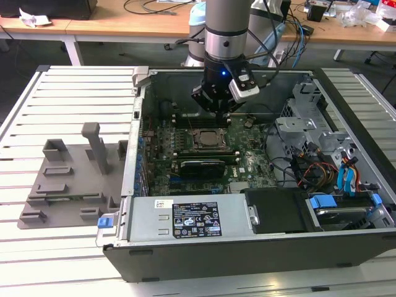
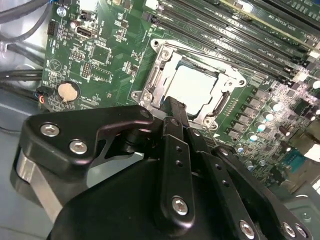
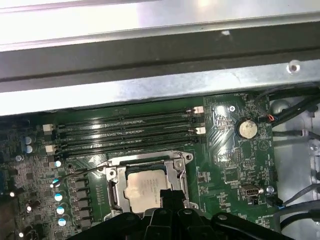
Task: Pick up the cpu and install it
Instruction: 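Install the first cpu locking lever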
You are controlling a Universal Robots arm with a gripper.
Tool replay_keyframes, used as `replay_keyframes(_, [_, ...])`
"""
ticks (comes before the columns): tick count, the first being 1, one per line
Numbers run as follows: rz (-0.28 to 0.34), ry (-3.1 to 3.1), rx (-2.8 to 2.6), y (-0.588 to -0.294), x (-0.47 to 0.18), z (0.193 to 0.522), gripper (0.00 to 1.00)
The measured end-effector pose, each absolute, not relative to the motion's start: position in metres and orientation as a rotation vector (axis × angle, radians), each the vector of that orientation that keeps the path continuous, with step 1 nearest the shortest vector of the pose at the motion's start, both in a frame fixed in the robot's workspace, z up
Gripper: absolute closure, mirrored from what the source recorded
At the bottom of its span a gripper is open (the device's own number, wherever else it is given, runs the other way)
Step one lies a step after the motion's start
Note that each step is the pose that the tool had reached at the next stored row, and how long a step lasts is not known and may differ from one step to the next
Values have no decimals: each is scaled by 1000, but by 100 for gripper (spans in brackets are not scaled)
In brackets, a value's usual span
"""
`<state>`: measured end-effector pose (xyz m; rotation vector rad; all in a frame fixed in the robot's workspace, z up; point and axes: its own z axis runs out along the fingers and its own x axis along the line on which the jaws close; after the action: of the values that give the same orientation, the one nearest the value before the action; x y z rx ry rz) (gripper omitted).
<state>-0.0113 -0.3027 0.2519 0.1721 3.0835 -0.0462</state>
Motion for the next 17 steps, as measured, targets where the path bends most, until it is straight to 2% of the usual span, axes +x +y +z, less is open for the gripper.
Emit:
replay_keyframes(3, [-41, 3086, -34, -303, -11, 252, 89])
replay_keyframes(17, [-36, 3143, -133, -303, -11, 251, 89])
